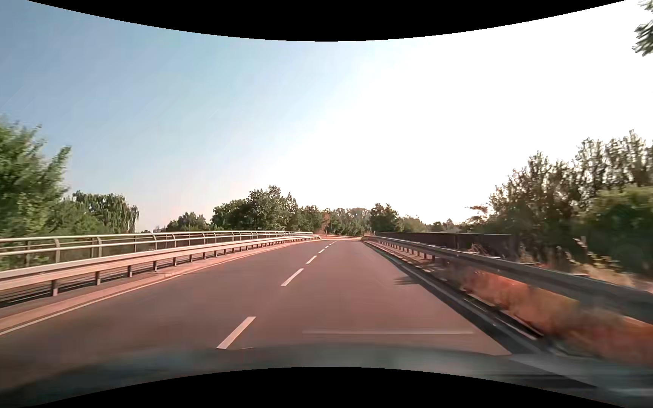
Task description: Follow the waypoints while adhering to traffic rules and regulations
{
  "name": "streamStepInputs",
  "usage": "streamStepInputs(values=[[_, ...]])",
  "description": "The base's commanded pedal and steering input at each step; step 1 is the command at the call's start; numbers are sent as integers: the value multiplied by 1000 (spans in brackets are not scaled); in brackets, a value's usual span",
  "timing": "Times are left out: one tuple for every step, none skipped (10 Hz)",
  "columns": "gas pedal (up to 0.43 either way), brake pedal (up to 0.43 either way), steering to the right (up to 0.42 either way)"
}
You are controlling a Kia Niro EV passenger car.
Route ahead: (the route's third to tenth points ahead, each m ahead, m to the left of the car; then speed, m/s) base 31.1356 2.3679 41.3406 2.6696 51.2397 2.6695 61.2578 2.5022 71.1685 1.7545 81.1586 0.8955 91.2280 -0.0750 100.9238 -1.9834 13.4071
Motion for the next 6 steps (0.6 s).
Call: streamStepInputs(values=[[260, 0, -11], [260, 0, -10], [260, 0, -10], [260, 0, -9], [260, 0, -9], [260, 0, -8]])
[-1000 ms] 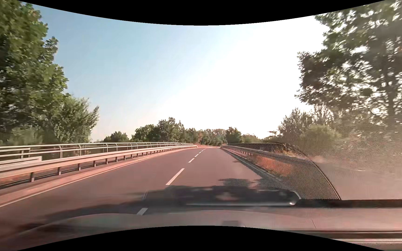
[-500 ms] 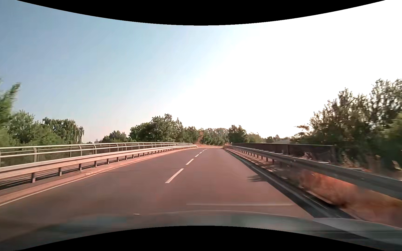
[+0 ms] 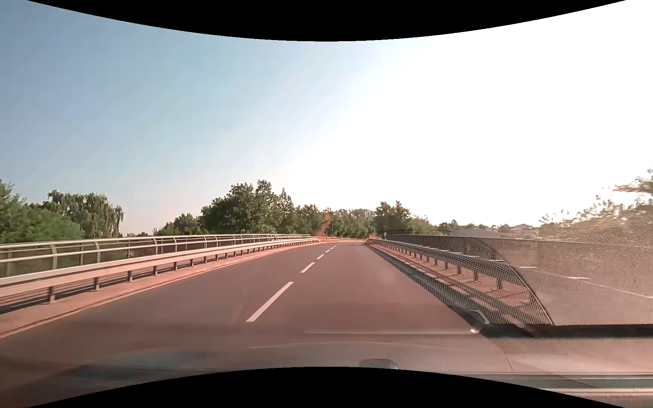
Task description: Follow the waypoints while adhering to traffic rules and regulations
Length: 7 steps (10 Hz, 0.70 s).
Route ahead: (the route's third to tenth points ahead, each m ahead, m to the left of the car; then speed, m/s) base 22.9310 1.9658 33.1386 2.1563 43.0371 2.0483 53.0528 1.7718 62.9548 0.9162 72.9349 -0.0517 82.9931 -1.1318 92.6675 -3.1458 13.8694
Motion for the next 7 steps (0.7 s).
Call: streamStepInputs(values=[[260, 0, -7], [260, 0, -6], [260, 0, -6], [260, 0, -6], [260, 0, -6], [260, 0, -6], [260, 0, -6]])
